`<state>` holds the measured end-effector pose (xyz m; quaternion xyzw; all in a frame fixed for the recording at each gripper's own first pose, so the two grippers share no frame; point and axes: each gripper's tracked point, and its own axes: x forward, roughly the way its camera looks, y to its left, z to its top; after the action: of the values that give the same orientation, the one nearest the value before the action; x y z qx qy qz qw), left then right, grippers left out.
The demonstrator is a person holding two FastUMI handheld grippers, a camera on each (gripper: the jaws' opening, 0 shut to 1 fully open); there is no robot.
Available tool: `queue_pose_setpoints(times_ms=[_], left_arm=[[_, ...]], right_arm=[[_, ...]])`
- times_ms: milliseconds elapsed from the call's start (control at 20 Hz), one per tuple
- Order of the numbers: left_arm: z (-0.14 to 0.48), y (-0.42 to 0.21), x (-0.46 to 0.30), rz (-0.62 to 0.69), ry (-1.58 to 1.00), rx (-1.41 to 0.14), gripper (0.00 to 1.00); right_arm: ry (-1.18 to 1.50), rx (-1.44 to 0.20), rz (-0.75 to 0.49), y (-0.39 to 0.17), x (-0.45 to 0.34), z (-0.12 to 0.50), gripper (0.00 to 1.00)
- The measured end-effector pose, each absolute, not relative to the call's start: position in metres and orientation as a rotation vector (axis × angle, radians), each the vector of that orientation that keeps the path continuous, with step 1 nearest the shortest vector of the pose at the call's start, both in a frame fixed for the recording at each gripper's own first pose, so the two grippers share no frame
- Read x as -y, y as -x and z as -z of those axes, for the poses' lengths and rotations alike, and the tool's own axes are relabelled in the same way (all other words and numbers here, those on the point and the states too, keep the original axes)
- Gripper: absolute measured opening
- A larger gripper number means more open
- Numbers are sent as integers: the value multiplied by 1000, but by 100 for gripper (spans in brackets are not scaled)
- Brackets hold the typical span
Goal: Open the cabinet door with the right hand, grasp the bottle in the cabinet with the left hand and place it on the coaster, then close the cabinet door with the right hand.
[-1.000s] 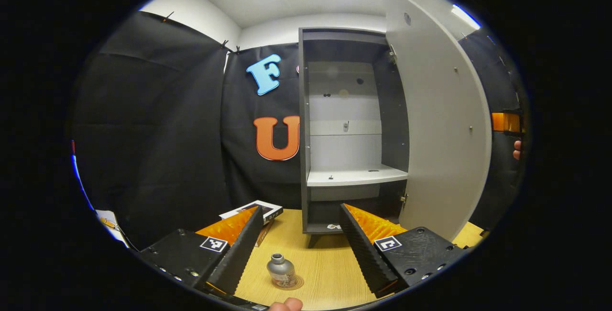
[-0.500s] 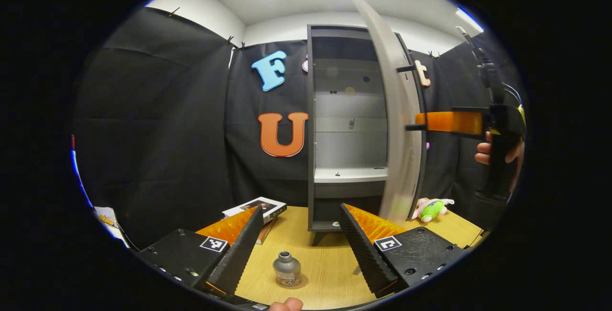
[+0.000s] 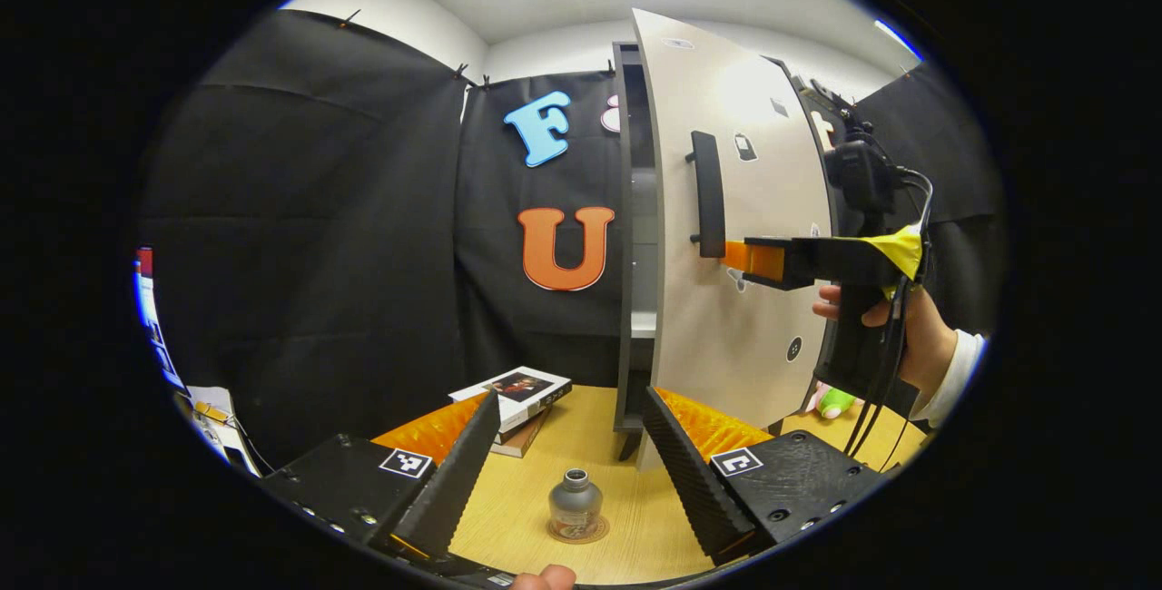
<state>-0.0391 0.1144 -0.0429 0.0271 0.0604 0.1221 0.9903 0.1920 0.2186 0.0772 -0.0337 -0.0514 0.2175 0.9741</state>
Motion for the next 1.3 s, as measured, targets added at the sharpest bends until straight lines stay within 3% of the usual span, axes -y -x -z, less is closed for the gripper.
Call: queue_pose_setpoints(times_ms=[50, 100, 400, 700, 1050, 1300], left_arm=[[44, 41, -117, -254, -56, -121, 100], [43, 42, -117, -255, -54, -118, 96], [38, 37, -102, -217, -48, -99, 94], [29, 29, -72, -156, -48, -62, 94], [28, 36, -43, -97, -36, -41, 94], [22, 41, -38, -99, -48, -27, 94]], right_arm=[[78, 107, -419, -190, -206, -78, 83], [80, 115, -409, -182, -196, -81, 84], [66, 127, -322, -93, -96, -78, 85], [51, 62, -78, -15, 34, -50, 90], [-5, 39, 141, 22, 128, -25, 90], [-41, 51, 147, 26, 133, -27, 90]])
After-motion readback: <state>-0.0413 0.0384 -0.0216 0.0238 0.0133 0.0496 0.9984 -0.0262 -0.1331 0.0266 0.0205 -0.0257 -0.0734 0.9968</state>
